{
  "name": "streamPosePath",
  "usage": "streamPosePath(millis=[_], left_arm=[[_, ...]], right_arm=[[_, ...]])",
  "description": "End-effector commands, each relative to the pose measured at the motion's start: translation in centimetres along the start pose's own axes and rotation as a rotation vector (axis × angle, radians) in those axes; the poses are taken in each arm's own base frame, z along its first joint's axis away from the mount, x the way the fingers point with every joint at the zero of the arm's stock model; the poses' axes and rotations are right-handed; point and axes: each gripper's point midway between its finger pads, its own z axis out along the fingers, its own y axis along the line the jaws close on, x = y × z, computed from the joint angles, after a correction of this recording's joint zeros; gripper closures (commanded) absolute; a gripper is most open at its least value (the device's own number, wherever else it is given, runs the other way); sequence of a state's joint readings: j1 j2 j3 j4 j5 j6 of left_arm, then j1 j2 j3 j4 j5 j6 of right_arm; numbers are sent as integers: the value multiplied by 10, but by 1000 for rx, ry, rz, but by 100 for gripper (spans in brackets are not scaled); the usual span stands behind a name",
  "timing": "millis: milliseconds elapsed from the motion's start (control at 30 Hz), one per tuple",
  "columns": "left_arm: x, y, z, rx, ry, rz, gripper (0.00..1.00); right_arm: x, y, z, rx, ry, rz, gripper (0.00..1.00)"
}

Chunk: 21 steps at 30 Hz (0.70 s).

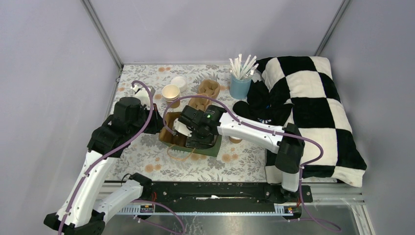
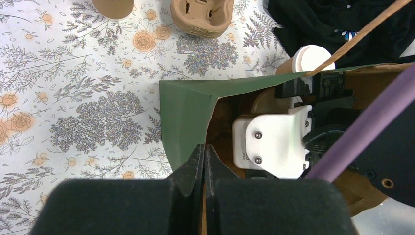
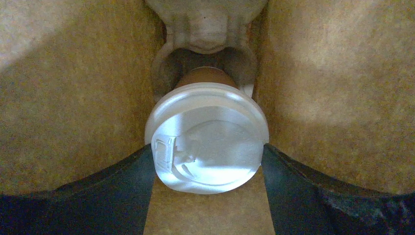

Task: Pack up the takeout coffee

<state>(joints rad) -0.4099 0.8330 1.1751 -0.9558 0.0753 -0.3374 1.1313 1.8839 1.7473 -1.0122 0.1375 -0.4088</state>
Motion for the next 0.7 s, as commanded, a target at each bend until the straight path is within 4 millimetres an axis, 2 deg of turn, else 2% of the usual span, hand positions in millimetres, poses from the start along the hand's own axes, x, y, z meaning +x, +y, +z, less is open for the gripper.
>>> streamPosePath(millis=[0,533,667], left_arm=[[-10,-4,1,18,-44,1,100],[-9,-3,6,12,-25,2,100],[-9,-1,6,4,-27,2,100]], right_arm=[[6,3,9,-42,3,-6,42],[12,13,35,-107,-20,19,42],[17,14,36,-118,-13,37,43]])
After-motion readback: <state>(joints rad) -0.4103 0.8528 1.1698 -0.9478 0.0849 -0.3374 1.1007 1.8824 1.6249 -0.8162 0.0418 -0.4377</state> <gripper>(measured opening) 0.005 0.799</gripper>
